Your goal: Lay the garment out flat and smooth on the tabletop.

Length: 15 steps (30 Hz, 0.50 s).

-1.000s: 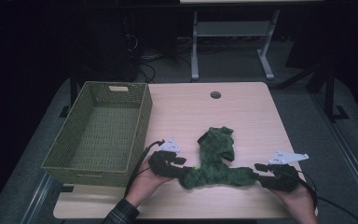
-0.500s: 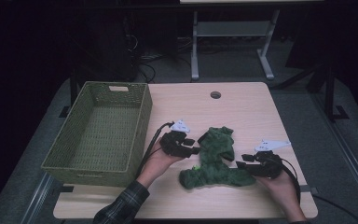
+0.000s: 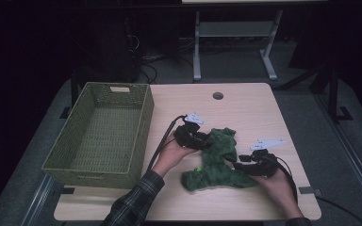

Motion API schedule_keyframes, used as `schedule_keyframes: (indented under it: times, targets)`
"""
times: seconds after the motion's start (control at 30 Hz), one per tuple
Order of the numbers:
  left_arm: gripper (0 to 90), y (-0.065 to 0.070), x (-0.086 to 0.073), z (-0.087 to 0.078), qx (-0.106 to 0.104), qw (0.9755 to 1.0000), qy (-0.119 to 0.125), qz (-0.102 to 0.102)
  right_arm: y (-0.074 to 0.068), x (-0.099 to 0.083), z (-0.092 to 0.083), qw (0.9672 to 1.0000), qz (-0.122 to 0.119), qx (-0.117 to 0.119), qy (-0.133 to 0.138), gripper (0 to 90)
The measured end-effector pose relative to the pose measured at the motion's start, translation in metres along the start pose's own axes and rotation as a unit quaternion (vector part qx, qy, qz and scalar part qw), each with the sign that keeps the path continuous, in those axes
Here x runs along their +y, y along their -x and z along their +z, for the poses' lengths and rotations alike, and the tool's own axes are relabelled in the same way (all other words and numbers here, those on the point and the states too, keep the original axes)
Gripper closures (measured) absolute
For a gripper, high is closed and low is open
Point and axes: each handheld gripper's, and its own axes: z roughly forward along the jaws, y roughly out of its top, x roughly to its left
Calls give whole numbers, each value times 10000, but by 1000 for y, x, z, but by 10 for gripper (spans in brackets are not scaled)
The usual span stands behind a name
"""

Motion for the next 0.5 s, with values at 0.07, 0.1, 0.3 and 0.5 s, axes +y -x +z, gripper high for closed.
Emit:
schedule_keyframes:
  times: [0.07,0.1,0.3,0.5]
  targets:
    - [499,0,-1,5,1,10000,-84,31,0,1,3,10000,21,7,-19,531]
    - [504,0,-1,6,29,9999,-120,29,0,1,5,10000,21,-11,-40,537]
    - [817,-2,-4,3,126,9999,-65,79,1,2,12,9999,-28,-74,-152,706]
    - [854,5,-5,-22,237,9996,129,56,2,7,3,9997,-158,-197,6,838]
